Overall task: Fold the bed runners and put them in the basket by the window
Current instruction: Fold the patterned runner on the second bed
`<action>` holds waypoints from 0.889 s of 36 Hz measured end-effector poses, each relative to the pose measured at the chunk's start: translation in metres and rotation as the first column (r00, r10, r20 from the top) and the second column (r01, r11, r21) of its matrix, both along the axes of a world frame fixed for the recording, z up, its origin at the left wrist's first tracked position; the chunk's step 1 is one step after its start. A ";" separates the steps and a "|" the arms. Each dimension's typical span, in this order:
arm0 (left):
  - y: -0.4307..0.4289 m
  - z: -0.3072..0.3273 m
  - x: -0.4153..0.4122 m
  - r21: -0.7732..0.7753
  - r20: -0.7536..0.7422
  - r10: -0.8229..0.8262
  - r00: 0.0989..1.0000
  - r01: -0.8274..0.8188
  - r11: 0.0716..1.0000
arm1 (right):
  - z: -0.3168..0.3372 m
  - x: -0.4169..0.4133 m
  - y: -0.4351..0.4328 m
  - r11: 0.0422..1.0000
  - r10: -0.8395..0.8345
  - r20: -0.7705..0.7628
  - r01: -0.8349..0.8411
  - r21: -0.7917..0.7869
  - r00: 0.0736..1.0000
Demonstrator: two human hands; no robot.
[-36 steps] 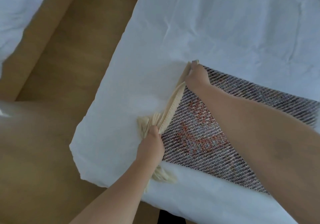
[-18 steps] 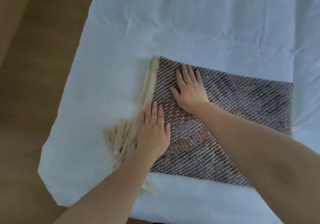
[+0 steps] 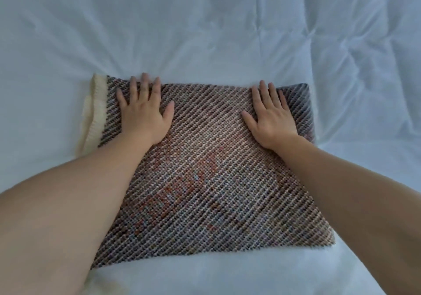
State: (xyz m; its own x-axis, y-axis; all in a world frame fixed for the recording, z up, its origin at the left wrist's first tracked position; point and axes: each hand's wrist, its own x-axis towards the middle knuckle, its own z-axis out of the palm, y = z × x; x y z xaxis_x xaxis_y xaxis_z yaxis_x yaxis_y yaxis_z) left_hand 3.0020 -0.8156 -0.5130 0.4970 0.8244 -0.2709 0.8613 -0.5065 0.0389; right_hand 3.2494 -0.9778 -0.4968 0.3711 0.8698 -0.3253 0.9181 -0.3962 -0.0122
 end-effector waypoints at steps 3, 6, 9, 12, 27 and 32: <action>-0.003 -0.004 0.006 0.007 -0.004 0.015 1.000 -0.015 1.000 | -0.005 0.029 -0.023 0.995 -0.104 0.001 0.104 0.008 0.995; -0.003 -0.004 0.008 0.018 -0.018 0.016 1.000 -0.015 1.000 | -0.009 0.050 -0.037 0.975 -0.220 -0.009 0.220 0.025 0.975; -0.008 0.001 0.011 0.046 -0.047 0.037 0.998 -0.035 0.998 | -0.009 0.060 -0.049 0.937 -0.348 -0.040 0.348 -0.004 0.937; -0.027 0.011 0.018 0.057 -0.027 0.129 0.991 -0.127 0.990 | 0.005 0.049 -0.051 0.902 -0.432 0.035 0.432 0.013 0.901; -0.158 0.015 -0.008 0.012 0.009 0.018 1.000 -0.019 1.000 | 0.002 -0.087 -0.103 0.997 -0.072 -0.073 0.073 0.009 0.995; -0.174 0.011 -0.015 0.031 -0.016 0.004 1.000 -0.004 1.000 | -0.004 -0.063 -0.146 0.989 -0.148 -0.049 0.149 0.019 0.988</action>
